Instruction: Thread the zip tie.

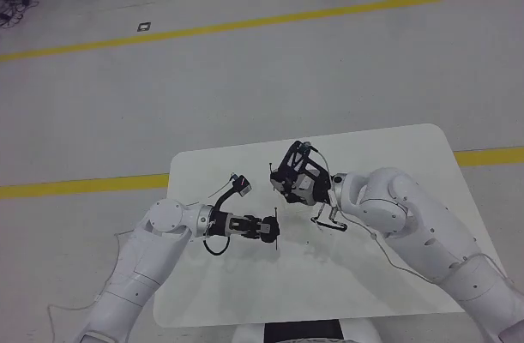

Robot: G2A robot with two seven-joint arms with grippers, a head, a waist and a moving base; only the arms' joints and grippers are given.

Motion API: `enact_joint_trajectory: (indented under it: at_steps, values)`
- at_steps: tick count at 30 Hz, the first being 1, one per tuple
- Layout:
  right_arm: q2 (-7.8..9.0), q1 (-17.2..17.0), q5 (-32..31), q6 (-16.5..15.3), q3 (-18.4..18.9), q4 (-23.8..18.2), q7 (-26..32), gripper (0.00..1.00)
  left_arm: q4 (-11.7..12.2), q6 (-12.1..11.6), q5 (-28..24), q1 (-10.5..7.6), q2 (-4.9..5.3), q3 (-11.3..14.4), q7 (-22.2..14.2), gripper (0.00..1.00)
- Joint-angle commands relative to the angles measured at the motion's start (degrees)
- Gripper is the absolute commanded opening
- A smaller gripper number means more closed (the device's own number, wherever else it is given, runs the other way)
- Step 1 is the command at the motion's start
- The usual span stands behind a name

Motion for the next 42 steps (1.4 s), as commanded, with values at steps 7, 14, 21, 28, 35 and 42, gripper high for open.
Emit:
enact_joint_trajectory:
  at_steps: [7, 14, 21, 28, 35, 42]
  values:
    - [4.16, 1.41, -1.20, 0.00, -4.87, -2.32, -7.63, 0.00, 0.00, 0.00, 0.00, 0.00, 0.00, 0.00, 0.00, 0.00]
    - [7.25, 4.87, 1.44, 0.00, -9.99, -3.14, -12.80, 0.00, 0.00, 0.00, 0.00, 0.00, 0.00, 0.00, 0.00, 0.00]
    - [7.25, 4.87, 1.44, 0.00, -9.99, -3.14, -12.80, 0.00, 0.00, 0.00, 0.00, 0.00, 0.00, 0.00, 0.00, 0.00]
    - [7.23, 4.51, 1.13, 0.04, -9.83, -3.28, -13.62, 0.00, 0.00, 0.00, 0.00, 0.00, 0.00, 0.00, 0.00, 0.00]
    - [8.78, 0.60, -4.07, 0.00, -8.33, -5.91, -18.45, 0.00, 0.00, 0.00, 0.00, 0.00, 0.00, 0.00, 0.00, 0.00]
    - [12.91, -1.88, -5.88, 0.00, -8.34, -7.81, -21.97, 0.00, 0.00, 0.00, 0.00, 0.00, 0.00, 0.00, 0.00, 0.00]
